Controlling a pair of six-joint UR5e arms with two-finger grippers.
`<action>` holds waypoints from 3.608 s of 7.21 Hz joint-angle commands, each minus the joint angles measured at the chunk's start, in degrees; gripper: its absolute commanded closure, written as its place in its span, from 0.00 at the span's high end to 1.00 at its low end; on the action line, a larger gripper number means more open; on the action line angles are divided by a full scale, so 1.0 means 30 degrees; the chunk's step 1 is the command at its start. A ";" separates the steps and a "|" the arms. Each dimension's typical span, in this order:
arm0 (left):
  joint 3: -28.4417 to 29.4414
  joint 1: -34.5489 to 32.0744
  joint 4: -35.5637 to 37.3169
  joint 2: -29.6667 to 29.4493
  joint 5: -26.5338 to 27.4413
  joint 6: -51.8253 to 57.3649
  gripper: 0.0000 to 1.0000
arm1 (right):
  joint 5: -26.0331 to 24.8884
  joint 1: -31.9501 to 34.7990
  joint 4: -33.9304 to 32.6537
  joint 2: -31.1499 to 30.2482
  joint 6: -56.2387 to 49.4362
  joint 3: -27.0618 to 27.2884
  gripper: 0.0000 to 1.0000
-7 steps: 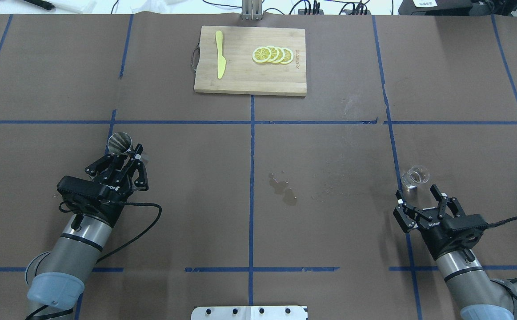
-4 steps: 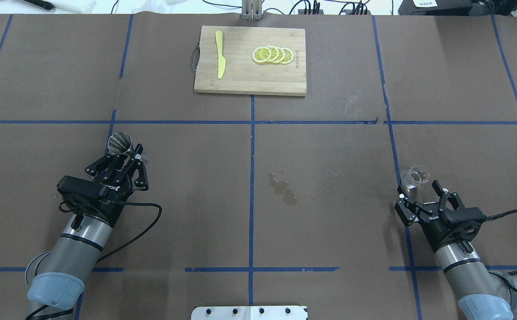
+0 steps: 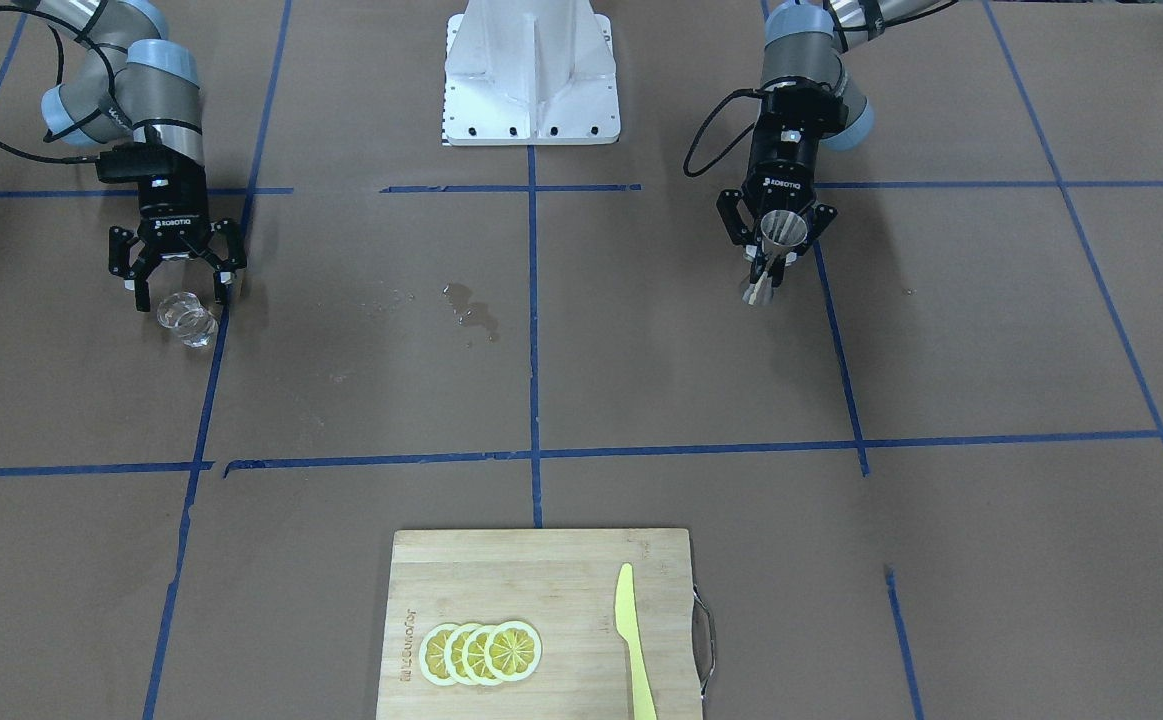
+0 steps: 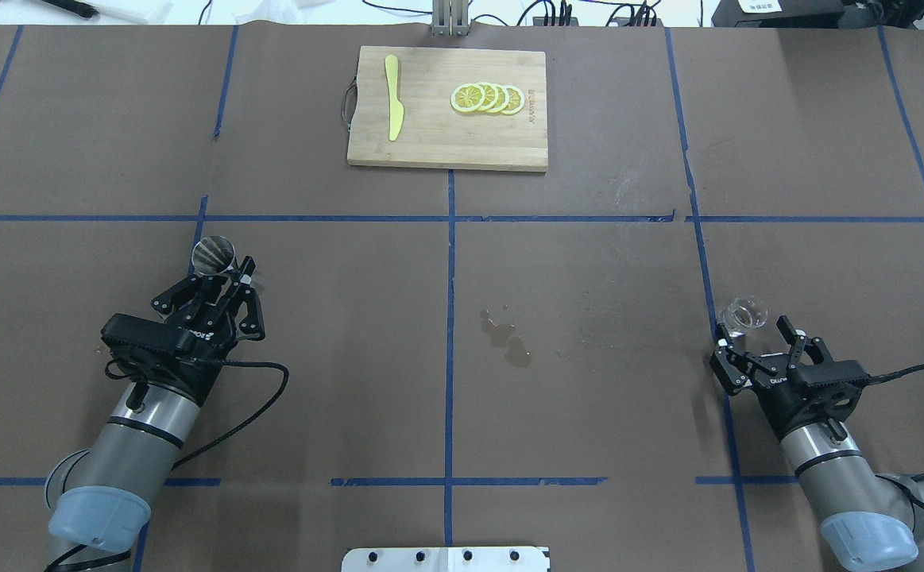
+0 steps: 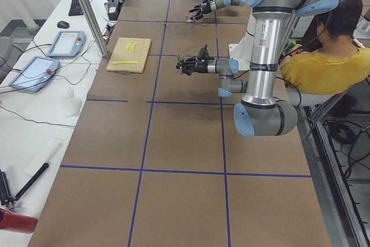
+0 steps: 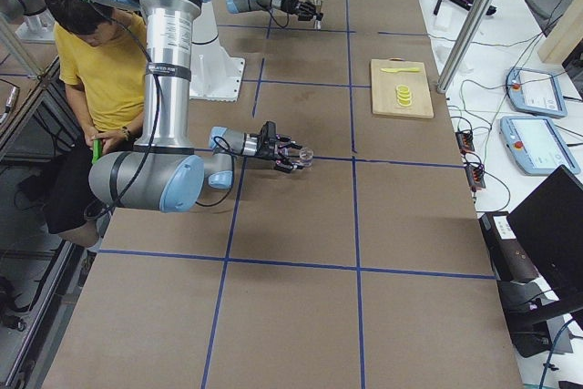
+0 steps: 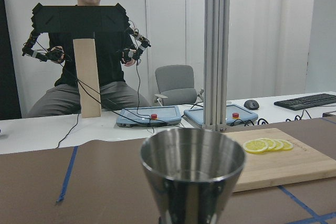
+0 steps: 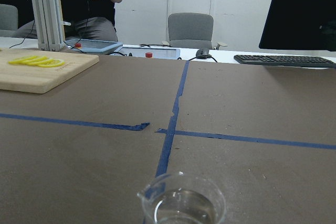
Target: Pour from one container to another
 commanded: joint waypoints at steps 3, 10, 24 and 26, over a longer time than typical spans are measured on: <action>0.0000 -0.0030 0.0000 0.0000 0.0000 0.0000 0.00 | 0.0488 0.0428 -0.0004 0.0741 -0.0252 -0.0656 0.97; 0.0000 -0.0030 0.0000 0.0000 0.0000 0.0000 0.00 | 0.1249 0.0839 -0.0033 0.0770 -0.0282 -0.0685 0.94; -0.0176 0.0086 -0.0322 -0.0728 -0.1782 0.2226 0.00 | 0.1689 0.1308 0.0055 0.1532 -0.4058 0.2503 0.00; -0.0059 0.0087 -0.0381 -0.1868 -0.3622 0.2981 0.00 | 0.1807 0.1278 -0.0062 0.2637 -0.6076 0.3529 0.00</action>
